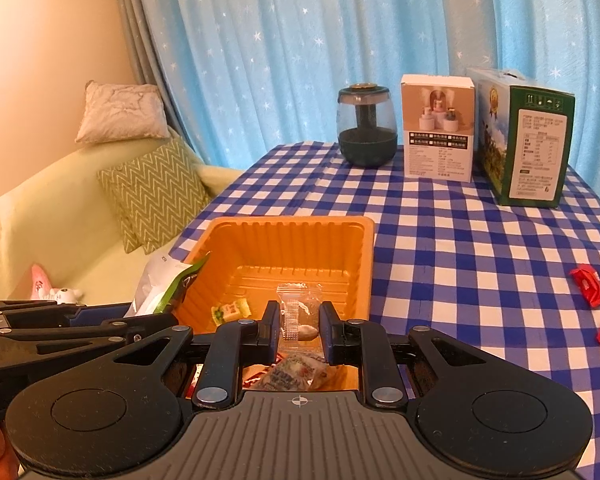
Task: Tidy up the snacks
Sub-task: 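Lower both snacks into the orange tray and open both tools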
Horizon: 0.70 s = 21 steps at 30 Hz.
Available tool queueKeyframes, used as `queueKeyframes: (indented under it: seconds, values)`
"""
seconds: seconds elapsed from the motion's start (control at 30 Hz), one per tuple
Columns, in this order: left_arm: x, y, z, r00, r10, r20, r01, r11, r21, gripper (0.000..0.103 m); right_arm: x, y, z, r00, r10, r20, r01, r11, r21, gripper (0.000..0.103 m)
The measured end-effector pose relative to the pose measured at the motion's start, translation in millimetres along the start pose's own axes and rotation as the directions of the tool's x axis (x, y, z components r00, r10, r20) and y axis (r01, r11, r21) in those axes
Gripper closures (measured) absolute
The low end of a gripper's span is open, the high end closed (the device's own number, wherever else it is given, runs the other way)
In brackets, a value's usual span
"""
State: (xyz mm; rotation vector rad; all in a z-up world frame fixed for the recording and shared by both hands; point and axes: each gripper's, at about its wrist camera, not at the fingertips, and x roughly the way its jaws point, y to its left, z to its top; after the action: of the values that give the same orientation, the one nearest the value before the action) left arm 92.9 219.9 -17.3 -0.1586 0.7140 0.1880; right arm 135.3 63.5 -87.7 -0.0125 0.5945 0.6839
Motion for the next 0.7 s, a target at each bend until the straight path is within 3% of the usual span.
queueKeyframes:
  seconds: [0.6,0.7]
  values:
    - [32.4,0.6,6.3,1.0,0.002,-0.029,-0.001,1.0,0.03,0.077,16.7,-10.9,2.4,1.0,-0.012,-0.012,0.012,1.0,0.021,0.082]
    - [39.5,1.4,5.9,0.999,-0.002,-0.038,0.003,1.0,0.027,0.072,15.9,-12.4,1.7,1.0,-0.016,-0.014,0.016,1.0,0.024,0.082]
